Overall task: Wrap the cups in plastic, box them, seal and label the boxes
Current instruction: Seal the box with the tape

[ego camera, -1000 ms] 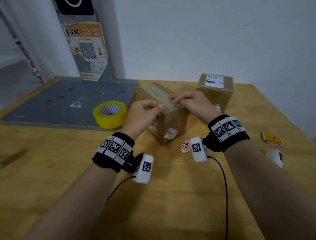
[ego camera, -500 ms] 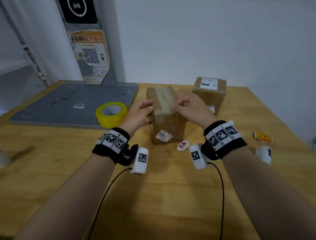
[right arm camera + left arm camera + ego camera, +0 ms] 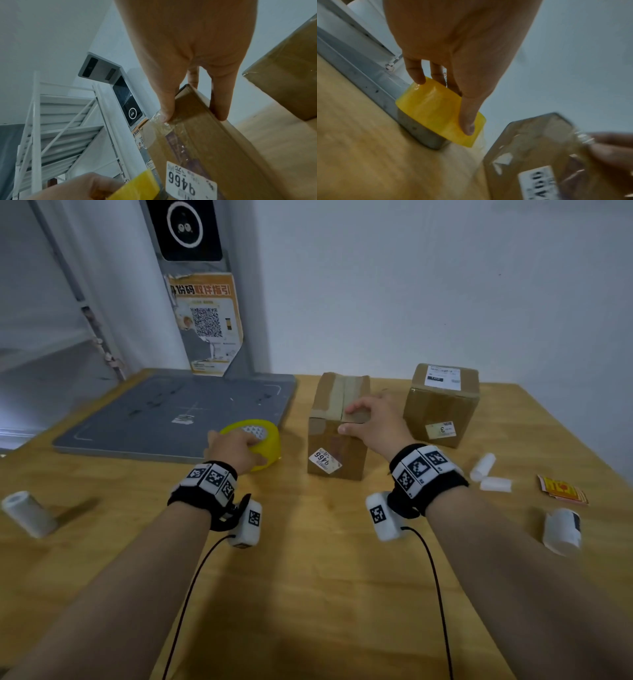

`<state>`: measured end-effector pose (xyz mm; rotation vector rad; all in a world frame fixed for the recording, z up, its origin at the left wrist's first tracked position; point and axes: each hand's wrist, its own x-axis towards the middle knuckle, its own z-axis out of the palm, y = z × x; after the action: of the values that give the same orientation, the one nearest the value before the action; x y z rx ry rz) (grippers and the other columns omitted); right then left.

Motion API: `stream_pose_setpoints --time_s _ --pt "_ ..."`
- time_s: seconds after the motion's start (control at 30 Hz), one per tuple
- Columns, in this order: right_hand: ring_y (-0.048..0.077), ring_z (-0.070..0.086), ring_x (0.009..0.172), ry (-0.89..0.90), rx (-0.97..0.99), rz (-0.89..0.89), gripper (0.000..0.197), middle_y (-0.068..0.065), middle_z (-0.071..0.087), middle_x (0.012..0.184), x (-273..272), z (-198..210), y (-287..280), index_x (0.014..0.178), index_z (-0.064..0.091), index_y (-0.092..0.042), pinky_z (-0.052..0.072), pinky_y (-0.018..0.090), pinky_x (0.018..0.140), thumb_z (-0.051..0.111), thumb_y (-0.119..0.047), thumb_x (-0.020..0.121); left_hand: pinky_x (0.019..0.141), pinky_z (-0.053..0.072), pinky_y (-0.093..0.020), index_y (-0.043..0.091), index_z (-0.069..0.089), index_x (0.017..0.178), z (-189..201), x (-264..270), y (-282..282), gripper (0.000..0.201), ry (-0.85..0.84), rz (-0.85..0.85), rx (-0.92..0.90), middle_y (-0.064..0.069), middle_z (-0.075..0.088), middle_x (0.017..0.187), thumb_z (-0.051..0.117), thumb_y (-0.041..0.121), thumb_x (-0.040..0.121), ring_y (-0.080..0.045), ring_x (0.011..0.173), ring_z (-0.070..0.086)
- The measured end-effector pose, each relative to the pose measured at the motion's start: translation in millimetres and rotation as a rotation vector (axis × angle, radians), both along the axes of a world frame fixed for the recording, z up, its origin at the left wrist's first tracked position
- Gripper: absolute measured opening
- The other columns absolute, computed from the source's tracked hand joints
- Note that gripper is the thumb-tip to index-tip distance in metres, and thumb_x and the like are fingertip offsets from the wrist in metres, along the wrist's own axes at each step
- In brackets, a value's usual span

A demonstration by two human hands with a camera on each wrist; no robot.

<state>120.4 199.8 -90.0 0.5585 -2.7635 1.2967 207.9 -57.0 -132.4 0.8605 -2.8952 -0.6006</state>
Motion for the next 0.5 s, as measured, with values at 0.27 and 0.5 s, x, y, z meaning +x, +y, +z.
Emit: stream_pose_setpoints --time_s 0.27,0.5 --pt "0.013 0.058 0.118 0.057 -0.009 0.076 0.031 -0.017 0.067 0.11 19.4 31.2 -15.3 0.1 0.07 -0.037 0.05 0.037 0.097 0.067 -0.065 0.087 0.072 0.049 -0.034 0.018 0.073 0.104 69.3 57.7 27.0 0.019 0.457 0.079 0.929 -0.004 0.074 0.096 0.078 0.03 0.091 -0.021 0.089 0.068" --pt "-0.005 0.069 0.07 -0.057 -0.19 0.472 0.011 -0.016 0.075 0.078 66.7 51.8 -14.4 0.098 0.073 -0.03 0.051 0.015 0.061 0.075 -0.039 0.092 0.074 0.063 -0.05 0.008 0.069 0.108 122.2 75.0 83.6 0.016 0.452 -0.243 1.146 -0.009 0.077 0.099 0.065 0.021 0.101 -0.029 0.094 0.076"
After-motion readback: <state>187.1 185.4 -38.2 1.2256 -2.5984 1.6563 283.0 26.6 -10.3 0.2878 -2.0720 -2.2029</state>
